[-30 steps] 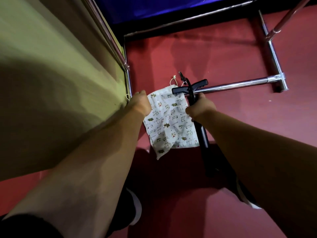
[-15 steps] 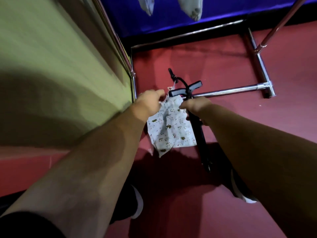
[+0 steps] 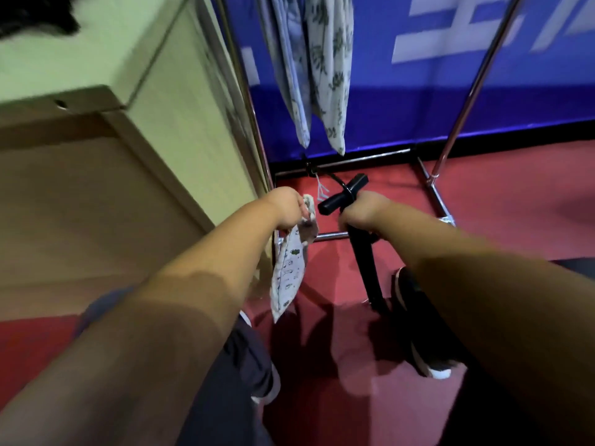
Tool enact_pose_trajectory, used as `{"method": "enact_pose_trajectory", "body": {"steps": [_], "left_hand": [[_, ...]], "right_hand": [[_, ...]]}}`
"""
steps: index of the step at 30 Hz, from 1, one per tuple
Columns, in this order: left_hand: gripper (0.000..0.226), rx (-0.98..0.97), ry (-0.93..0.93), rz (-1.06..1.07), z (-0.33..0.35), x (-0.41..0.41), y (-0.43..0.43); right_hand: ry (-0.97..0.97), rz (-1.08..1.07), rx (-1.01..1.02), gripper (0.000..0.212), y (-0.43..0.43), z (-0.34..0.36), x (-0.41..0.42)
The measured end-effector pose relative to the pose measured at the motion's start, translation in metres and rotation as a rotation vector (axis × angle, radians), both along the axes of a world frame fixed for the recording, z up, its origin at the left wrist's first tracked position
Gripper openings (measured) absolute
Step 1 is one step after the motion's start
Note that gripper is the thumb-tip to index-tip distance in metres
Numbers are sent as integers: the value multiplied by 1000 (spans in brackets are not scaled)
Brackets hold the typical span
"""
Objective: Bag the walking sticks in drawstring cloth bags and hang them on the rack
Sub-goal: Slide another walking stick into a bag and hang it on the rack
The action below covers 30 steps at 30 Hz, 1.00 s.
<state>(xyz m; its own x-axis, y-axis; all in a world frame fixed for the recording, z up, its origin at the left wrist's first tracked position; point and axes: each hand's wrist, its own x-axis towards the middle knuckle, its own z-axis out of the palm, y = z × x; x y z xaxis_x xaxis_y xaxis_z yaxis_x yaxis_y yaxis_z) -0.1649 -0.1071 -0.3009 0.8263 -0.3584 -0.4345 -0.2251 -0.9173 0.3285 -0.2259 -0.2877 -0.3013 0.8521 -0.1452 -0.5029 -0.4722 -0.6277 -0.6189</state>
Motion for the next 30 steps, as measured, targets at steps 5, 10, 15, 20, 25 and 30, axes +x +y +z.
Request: {"method": "enact_pose_trajectory", "body": {"steps": [5,10,15,20,25,30], "left_hand": [[42,-104,-108,-9,62,-44,3],[30,-309,-311,69,75,-66,10],[31,-442,-325,182,63,-70,11],[24,-463,-329,195,65,-60,7],[26,-557,-330,263,62,-39,8],[22,-540,-295,289,64,-24,1]], "right_hand": [[-124,-47,163,16,-3,64,-30],[-99,-65,336,26,-3,81,-57],[-90,-104,419,42,8,74,-57],[-111,-123,482,38,11,72,-37],[-111,-107,510,36,8,67,-13],[-88,-112,560,37,12,60,3]]}}
